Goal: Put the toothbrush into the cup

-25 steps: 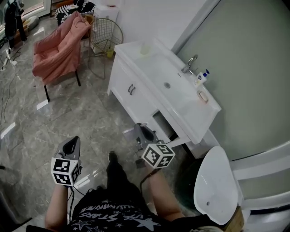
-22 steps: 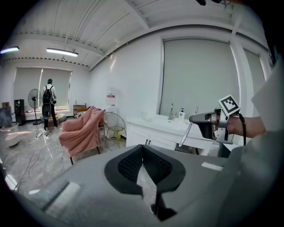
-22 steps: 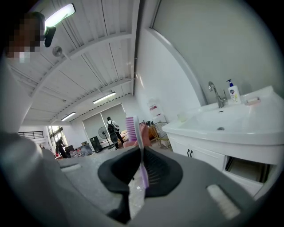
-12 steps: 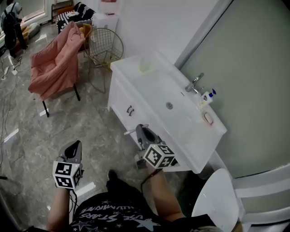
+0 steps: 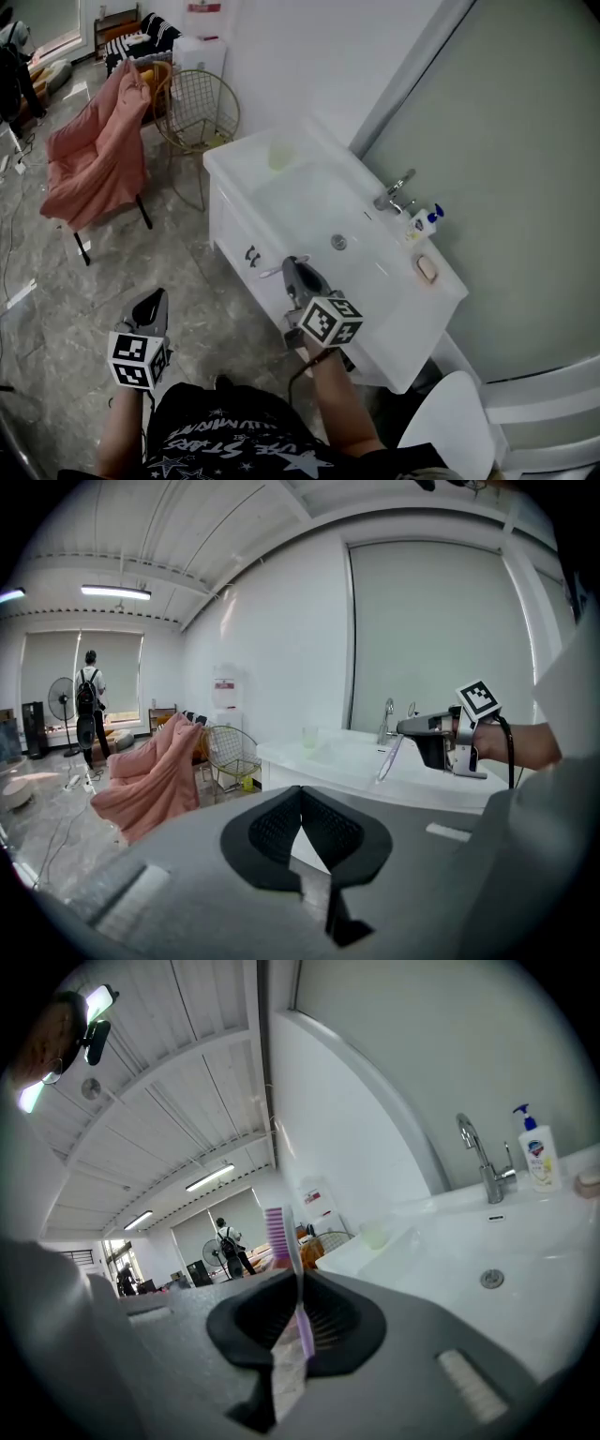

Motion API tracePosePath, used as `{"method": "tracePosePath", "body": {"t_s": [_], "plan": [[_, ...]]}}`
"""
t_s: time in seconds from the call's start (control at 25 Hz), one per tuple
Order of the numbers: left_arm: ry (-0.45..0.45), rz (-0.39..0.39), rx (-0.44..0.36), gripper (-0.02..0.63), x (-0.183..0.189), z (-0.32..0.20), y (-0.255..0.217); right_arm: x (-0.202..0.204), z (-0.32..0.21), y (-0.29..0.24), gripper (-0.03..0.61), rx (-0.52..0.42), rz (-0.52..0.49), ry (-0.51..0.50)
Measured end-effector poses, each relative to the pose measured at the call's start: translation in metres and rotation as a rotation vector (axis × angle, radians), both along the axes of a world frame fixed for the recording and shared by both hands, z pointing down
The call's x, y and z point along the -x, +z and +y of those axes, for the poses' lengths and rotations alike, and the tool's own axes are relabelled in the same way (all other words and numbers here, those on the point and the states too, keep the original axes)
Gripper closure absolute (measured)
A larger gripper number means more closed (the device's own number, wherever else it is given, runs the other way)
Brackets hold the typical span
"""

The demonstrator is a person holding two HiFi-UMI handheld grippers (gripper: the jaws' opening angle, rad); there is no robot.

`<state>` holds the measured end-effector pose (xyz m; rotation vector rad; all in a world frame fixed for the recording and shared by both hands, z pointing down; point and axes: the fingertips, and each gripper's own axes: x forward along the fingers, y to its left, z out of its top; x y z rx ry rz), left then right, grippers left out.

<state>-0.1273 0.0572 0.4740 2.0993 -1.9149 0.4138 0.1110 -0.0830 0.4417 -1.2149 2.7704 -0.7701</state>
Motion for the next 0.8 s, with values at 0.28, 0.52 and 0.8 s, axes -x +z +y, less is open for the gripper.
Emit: {"method": "tracePosePath", "body": {"t_s": [0.28, 0.52, 0.8], "plan": [[0.005, -0.001, -0.007, 0.604, -0.002, -0.031, -0.005, -0.010, -0.022, 0.002, 0.552, 0.008, 0.004, 0.014], [0.031, 0.004, -0.001, 0.604, -0.002, -0.058, 0.001, -0.007, -0.045, 0.006, 0.552, 0.018, 0.001, 0.035], [0.099, 0.039, 0.011, 0.604, 0.002, -0.124, 0.008, 0.001, -0.094, 0.005, 0.552, 0.013, 0.002, 0.086]]}}
